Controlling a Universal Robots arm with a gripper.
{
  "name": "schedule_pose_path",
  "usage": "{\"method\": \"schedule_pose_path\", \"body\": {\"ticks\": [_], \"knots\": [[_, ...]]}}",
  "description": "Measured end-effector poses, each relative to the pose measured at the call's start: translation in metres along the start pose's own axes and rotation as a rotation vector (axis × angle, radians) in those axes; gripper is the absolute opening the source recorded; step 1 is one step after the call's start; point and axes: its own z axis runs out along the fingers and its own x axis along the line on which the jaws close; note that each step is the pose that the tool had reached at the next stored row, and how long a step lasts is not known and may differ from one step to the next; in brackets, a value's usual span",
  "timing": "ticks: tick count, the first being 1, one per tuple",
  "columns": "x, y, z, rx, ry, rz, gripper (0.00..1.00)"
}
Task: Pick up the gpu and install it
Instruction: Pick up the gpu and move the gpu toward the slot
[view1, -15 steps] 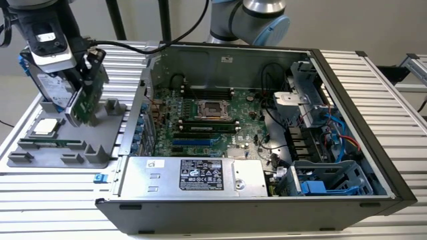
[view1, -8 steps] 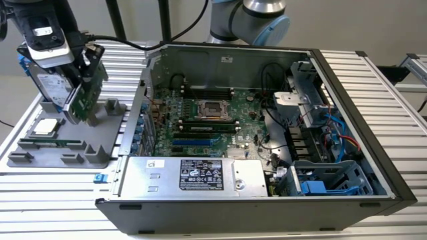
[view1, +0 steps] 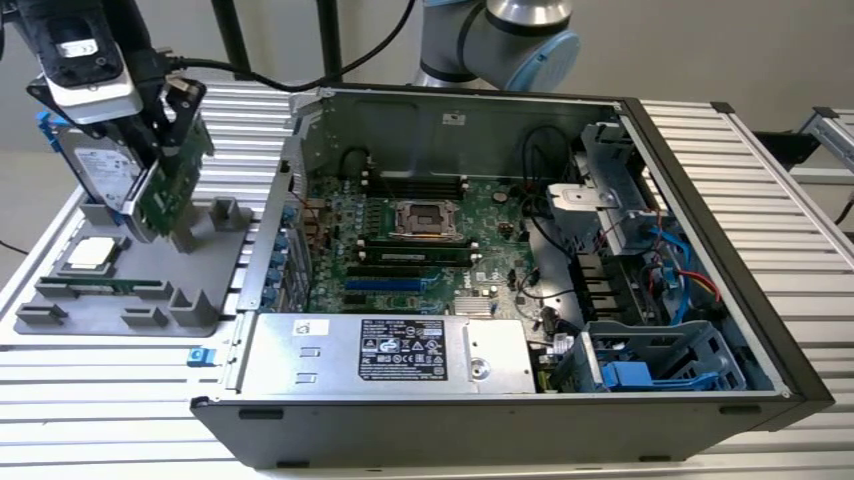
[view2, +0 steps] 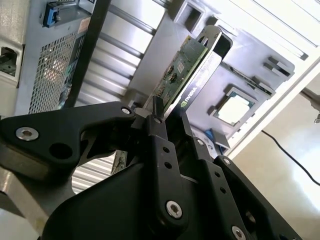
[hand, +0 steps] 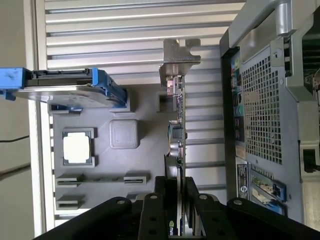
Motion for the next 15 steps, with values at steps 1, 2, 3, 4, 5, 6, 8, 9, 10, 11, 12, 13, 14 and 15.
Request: {"method": "schedule_pose_path", "body": {"ticks": [1,2,3,4,5,6,8,9,10,11,12,13,14,15], "knots": [[0.0001,0.0001,-0.0011,0.0000,0.0000,0.000,0.00],[0.0001,0.0002,-0.0022,0.0000,0.0000,0.000,0.00],[0.0001,0.0003,-0.0033,0.0000,0.0000,0.000,0.00],[0.0001,0.0004,-0.0045,-0.0001,-0.0001,0.000,0.00],[0.0001,0.0004,-0.0057,0.0000,0.0000,0.000,0.00],[0.0001,0.0005,-0.0069,0.0000,0.0000,0.000,0.00],[0.0000,0.0006,-0.0092,0.0000,0.0000,0.000,0.00],[0.0001,0.0007,-0.0104,0.0000,0.0000,0.000,0.00],[0.0001,0.0008,-0.0115,0.0001,0.0001,0.000,0.00],[0.0001,0.0009,-0.0126,0.0000,0.0001,0.000,0.00],[0.0001,0.0009,-0.0137,0.0000,0.0000,0.000,0.00],[0.0001,0.0010,-0.0147,0.0000,0.0001,0.000,0.00],[0.0001,0.0011,-0.0158,0.0000,0.0000,0.000,0.00],[0.0002,0.0012,-0.0168,0.0000,0.0000,0.000,0.00]]}}
